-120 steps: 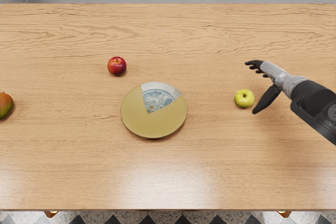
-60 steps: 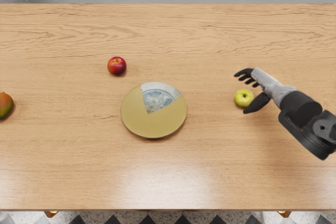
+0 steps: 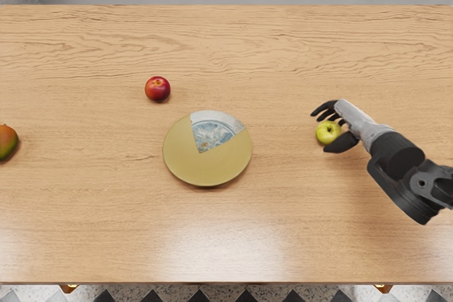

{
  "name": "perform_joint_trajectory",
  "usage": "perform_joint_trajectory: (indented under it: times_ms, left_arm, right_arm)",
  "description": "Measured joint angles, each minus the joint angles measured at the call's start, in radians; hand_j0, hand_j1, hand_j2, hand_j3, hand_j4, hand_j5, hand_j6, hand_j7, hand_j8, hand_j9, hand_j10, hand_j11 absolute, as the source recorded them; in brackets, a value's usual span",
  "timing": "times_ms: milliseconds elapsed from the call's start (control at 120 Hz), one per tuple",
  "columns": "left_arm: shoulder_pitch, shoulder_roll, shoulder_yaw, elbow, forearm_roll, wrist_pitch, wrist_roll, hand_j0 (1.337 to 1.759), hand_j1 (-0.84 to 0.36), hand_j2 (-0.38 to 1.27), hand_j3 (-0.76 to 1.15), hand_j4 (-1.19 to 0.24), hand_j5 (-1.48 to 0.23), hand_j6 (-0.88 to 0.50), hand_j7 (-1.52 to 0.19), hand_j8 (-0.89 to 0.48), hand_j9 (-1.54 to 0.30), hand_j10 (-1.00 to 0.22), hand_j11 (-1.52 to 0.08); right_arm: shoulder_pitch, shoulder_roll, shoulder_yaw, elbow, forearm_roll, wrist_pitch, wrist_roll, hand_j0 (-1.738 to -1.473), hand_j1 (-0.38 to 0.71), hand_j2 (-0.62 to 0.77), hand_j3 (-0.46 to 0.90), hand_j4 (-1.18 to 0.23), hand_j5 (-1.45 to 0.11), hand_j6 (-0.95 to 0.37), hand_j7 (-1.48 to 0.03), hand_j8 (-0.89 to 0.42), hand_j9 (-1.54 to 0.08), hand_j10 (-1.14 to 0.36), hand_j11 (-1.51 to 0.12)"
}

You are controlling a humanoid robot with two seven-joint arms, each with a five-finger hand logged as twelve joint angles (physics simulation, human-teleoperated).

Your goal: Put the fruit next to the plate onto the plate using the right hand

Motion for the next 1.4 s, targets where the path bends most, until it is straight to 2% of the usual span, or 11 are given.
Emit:
perform_joint_trajectory:
  times_ms: [117,225,317,325,358,408,508,717,875,1208,1400]
  left_arm:
    - [0.000,0.000,0.000,0.000,0.000,0.000,0.000,1.658,0.06,0.05,0.00,-0.24,-0.32,-0.24,-0.32,-0.24,-0.32,-0.24,-0.32]
    - [0.000,0.000,0.000,0.000,0.000,0.000,0.000,1.658,0.06,0.05,0.00,-0.24,-0.32,-0.24,-0.32,-0.24,-0.32,-0.24,-0.32]
    - [0.000,0.000,0.000,0.000,0.000,0.000,0.000,1.658,0.06,0.05,0.00,-0.24,-0.32,-0.24,-0.32,-0.24,-0.32,-0.24,-0.32]
    - [0.000,0.000,0.000,0.000,0.000,0.000,0.000,1.658,0.06,0.05,0.00,-0.24,-0.32,-0.24,-0.32,-0.24,-0.32,-0.24,-0.32]
    - [0.000,0.000,0.000,0.000,0.000,0.000,0.000,1.658,0.06,0.05,0.00,-0.24,-0.32,-0.24,-0.32,-0.24,-0.32,-0.24,-0.32]
    - [0.000,0.000,0.000,0.000,0.000,0.000,0.000,1.658,0.06,0.05,0.00,-0.24,-0.32,-0.24,-0.32,-0.24,-0.32,-0.24,-0.32]
    - [0.000,0.000,-0.001,0.000,0.000,0.000,0.000,1.658,0.06,0.05,0.00,-0.24,-0.32,-0.24,-0.32,-0.24,-0.32,-0.24,-0.32]
    - [0.000,0.000,0.000,0.000,0.000,0.000,0.000,1.658,0.06,0.05,0.00,-0.24,-0.32,-0.24,-0.32,-0.24,-0.32,-0.24,-0.32]
    - [0.000,0.000,0.000,0.000,0.000,0.000,0.000,1.658,0.06,0.05,0.00,-0.24,-0.32,-0.24,-0.32,-0.24,-0.32,-0.24,-0.32]
    - [0.000,0.000,0.000,0.000,0.000,0.000,0.000,1.658,0.06,0.05,0.00,-0.24,-0.32,-0.24,-0.32,-0.24,-0.32,-0.24,-0.32]
    - [0.000,0.000,0.000,0.000,0.000,0.000,0.000,1.658,0.06,0.05,0.00,-0.24,-0.32,-0.24,-0.32,-0.24,-0.32,-0.24,-0.32]
  right_arm:
    - [-0.004,0.003,-0.001,-0.005,-0.009,-0.001,0.000,-1.658,0.21,-0.07,0.00,-0.53,-0.58,-0.50,-0.63,-0.44,-0.61,-0.44,-0.63]
    - [-0.015,0.005,-0.001,-0.010,-0.028,-0.010,0.003,-1.657,0.28,-0.06,0.00,-0.55,-0.63,-0.54,-0.66,-0.40,-0.66,-0.41,-0.68]
    - [-0.024,0.011,0.000,-0.023,-0.043,-0.012,0.005,-1.651,0.41,0.16,0.00,-0.54,-0.67,-0.47,-0.68,-0.33,-0.71,-0.36,-0.73]
    - [-0.025,0.012,0.000,-0.025,-0.044,-0.013,0.005,-1.651,0.40,0.20,0.00,-0.54,-0.67,-0.47,-0.68,-0.33,-0.71,-0.36,-0.74]
    - [-0.027,0.014,0.001,-0.029,-0.049,-0.010,0.006,-1.644,0.35,0.04,0.00,-0.52,-0.71,-0.46,-0.69,-0.29,-0.74,-0.35,-0.77]
    - [-0.032,0.020,0.001,-0.038,-0.056,-0.014,0.006,-1.643,0.36,0.16,0.00,-0.54,-0.69,-0.48,-0.69,-0.31,-0.73,-0.38,-0.76]
    - [-0.040,0.032,0.002,-0.054,-0.066,-0.014,0.008,-1.639,0.38,0.20,0.00,-0.56,-0.68,-0.42,-0.70,-0.30,-0.75,-0.39,-0.78]
    - [-0.047,0.047,0.003,-0.073,-0.062,-0.019,0.006,-1.638,0.28,-0.02,0.00,-0.62,-0.65,-0.43,-0.73,-0.33,-0.72,-0.53,-0.68]
    - [-0.032,0.032,0.023,-0.059,-0.029,-0.010,0.001,-1.645,0.23,0.08,0.00,-0.61,-0.71,-0.50,-0.74,-0.42,-0.74,-0.55,-0.71]
    - [0.003,0.012,0.153,-0.013,0.075,0.135,0.006,-1.654,0.23,0.18,0.00,-0.60,-0.77,-0.54,-0.78,-0.45,-0.78,-0.58,-0.77]
    - [0.009,0.090,0.231,-0.001,0.116,0.257,0.007,-1.656,0.23,0.23,0.00,-0.61,-0.79,-0.55,-0.79,-0.46,-0.80,-0.59,-0.79]
